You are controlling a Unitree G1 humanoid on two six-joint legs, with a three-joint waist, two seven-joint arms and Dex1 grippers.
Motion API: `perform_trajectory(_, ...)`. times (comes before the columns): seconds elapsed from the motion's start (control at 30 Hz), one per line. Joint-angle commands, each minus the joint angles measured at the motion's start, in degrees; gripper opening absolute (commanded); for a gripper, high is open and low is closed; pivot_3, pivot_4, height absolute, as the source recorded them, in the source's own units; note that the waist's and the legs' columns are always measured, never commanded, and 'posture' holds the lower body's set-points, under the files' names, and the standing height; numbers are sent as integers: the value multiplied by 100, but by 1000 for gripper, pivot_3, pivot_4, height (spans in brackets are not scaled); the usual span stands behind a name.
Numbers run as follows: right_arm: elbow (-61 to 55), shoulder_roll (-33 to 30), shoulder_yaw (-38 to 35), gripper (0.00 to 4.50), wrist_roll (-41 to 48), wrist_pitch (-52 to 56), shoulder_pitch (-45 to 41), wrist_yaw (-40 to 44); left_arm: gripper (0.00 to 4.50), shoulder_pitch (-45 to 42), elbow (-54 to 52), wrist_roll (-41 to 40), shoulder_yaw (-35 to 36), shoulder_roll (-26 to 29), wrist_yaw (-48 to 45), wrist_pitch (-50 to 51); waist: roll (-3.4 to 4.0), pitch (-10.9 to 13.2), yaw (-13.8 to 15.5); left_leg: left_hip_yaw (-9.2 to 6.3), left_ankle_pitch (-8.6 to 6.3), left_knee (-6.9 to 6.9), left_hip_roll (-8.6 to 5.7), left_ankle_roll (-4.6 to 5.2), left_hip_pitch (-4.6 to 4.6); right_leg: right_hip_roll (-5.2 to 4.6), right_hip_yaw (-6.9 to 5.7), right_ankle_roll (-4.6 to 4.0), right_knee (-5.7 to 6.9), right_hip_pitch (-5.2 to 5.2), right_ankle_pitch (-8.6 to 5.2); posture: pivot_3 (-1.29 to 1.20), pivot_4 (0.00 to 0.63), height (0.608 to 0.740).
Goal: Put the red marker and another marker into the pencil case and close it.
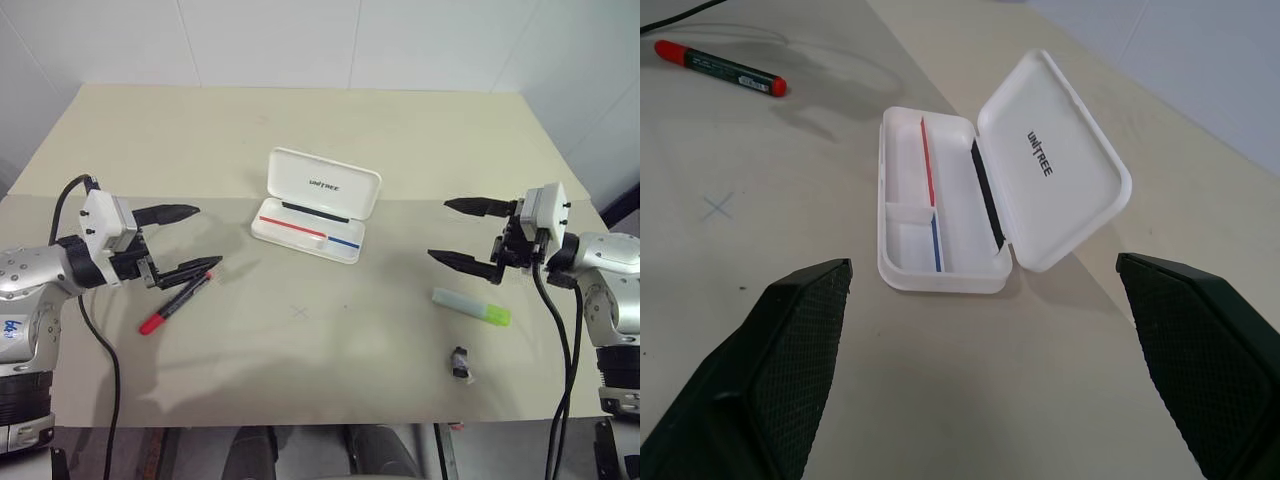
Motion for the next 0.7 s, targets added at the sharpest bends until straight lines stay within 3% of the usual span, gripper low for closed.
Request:
perform_trajectory(0.03, -170, -21, 21, 4500, 32, 152, -308, -86, 4481, -216, 7, -34, -7, 27, -55, -137, 1, 1, -1, 0, 0, 0, 0, 0, 0, 0, 0, 0, 1, 0, 0, 0, 150, 740)
perform_trajectory(0.27, -1116, -238, 700, 4500, -236, 1834, -595, -667, 4481, -486, 114, -85, -344, -137, -234, -147, 2, 1, 10, -1, 1, 7, 0, -1, 0, 0, 0, 0, 10, -2, 0, 0, 150, 740)
perform_trajectory(0.5, -1623, 208, 1648, 4500, -597, 2953, -1099, -1187, 4481, -356, -19, -175, -233, -53, -293, -20, 2, 1, -13, 3, 0, -2, 2, -1, -6, 3, 2, -6, 14, -21, -3, 0, 150, 740)
perform_trajectory(0.63, -1613, 546, 1958, 3549, -754, 3039, -1198, -1357, 4500, -257, -44, -176, -154, 1, -289, 39, 2, 1, -1, 6, 0, -3, 2, -1, -16, 2, 3, -6, 13, -31, -3, 0, 150, 740)
perform_trajectory(0.7, -1565, 646, 2106, 2847, -819, 3072, -1272, -1350, 4500, -296, -54, -189, -162, 10, -259, 99, 2, 1, 3, 7, 0, -2, 2, -1, -25, 2, 3, -6, 14, -43, -3, 0, 150, 740)
